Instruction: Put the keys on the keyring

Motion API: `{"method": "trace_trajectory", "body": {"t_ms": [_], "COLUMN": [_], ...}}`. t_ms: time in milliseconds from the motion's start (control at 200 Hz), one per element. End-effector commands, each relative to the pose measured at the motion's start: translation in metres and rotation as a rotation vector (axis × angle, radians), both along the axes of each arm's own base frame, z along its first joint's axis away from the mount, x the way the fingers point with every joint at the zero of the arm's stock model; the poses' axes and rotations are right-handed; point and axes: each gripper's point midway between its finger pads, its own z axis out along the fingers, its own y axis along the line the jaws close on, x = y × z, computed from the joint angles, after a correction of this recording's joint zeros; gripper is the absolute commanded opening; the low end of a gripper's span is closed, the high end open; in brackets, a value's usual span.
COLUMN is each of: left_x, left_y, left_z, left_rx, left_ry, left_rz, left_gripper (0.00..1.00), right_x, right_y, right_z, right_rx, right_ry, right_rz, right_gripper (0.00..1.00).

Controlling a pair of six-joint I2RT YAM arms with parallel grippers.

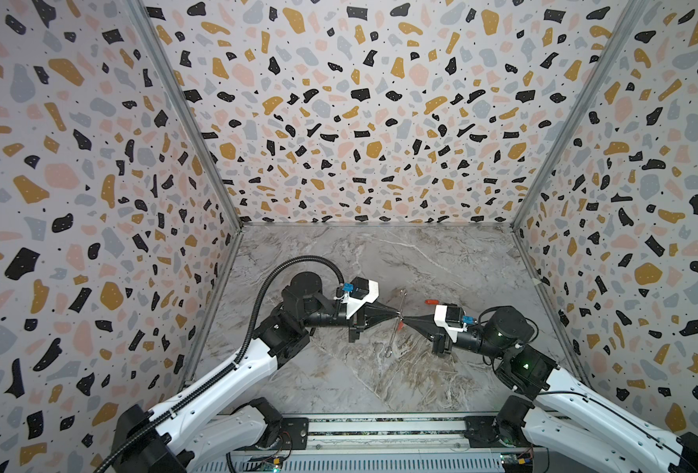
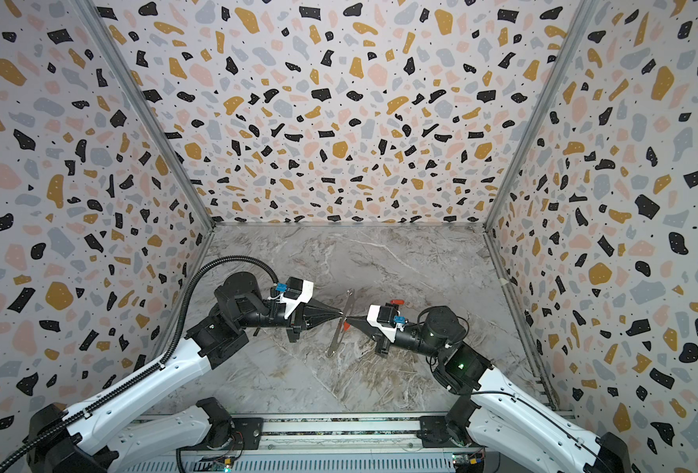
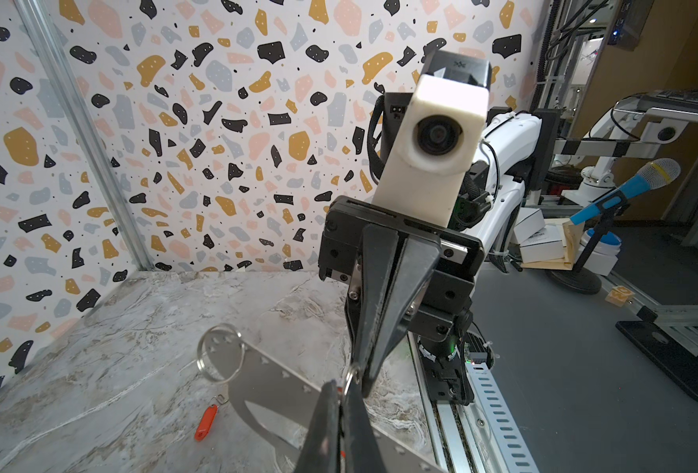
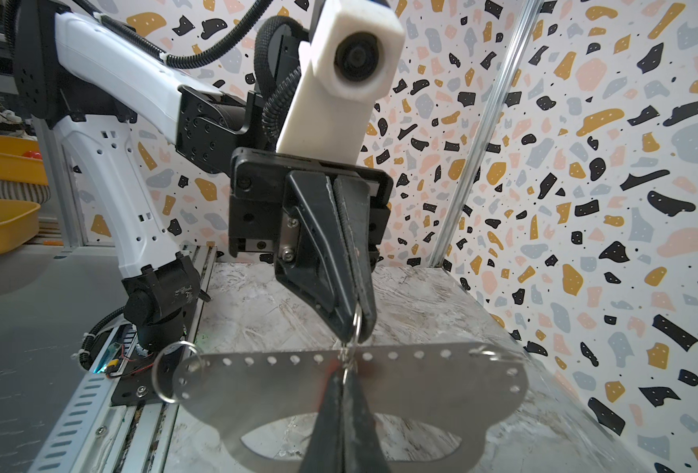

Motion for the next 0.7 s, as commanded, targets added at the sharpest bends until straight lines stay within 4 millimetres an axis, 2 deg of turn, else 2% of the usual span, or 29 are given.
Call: {"method": "trace_trajectory", "body": {"t_ms": [0,260,696], "left_x": [0.004,0.007,0.009], "left_y": [0.002,0.002,0.005], "left_z": [0.013,0.009,0.022], "left_rx": [-0.042,-0.037,-0.123], "left_ry": [-0.047,-0.038,-0.033], "left_rz": [0.022,0.032,0.06], "left_gripper": [0.0,0.0,0.0], "right_x": [-0.009,-0.005,-0.005], "right_y": [0.001,-0.005,0.003], "right_z": [0.014,0.021,0.011], "right_rx": [0.024,0.05,0.017], "right_ry": [-0.027,-0.03,-0.003], "right_rz": [0.043,0.024,0.059], "right_gripper": [0.0,0.0,0.0]}}
